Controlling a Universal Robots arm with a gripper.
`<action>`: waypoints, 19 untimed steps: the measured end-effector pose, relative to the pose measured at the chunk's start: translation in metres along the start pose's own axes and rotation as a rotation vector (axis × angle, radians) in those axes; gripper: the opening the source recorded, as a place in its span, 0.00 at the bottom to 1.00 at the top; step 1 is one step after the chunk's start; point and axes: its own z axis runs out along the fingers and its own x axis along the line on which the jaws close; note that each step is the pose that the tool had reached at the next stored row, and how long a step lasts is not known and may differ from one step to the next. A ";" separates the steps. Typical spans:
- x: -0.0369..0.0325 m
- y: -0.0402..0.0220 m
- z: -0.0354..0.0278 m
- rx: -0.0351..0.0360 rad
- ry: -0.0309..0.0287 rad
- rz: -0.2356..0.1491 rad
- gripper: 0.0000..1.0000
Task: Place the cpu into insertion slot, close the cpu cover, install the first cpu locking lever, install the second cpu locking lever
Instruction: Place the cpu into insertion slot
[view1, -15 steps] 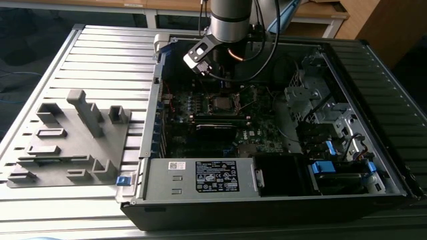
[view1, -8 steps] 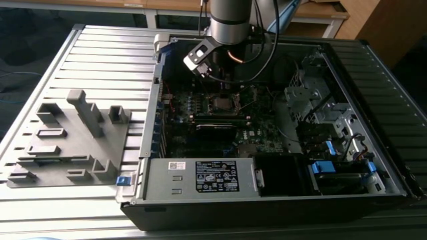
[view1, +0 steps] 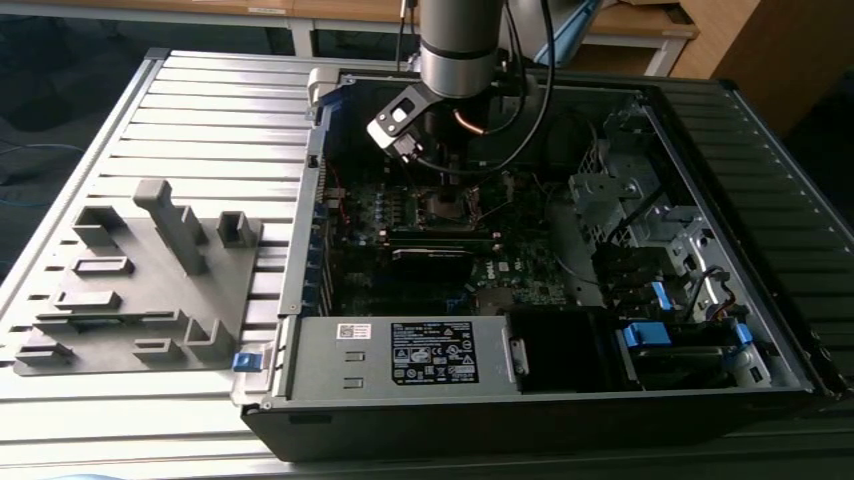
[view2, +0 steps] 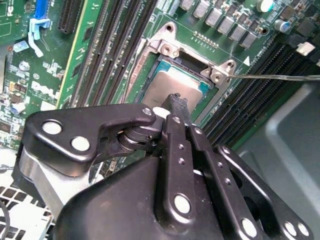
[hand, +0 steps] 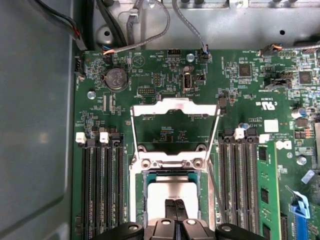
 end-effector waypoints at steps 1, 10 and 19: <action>0.0000 -0.0001 0.0012 0.0000 -0.0005 0.000 0.11; 0.0007 -0.0006 0.0093 0.0000 -0.0023 0.000 0.11; 0.0010 -0.0009 0.0102 -0.0002 -0.0021 0.000 0.11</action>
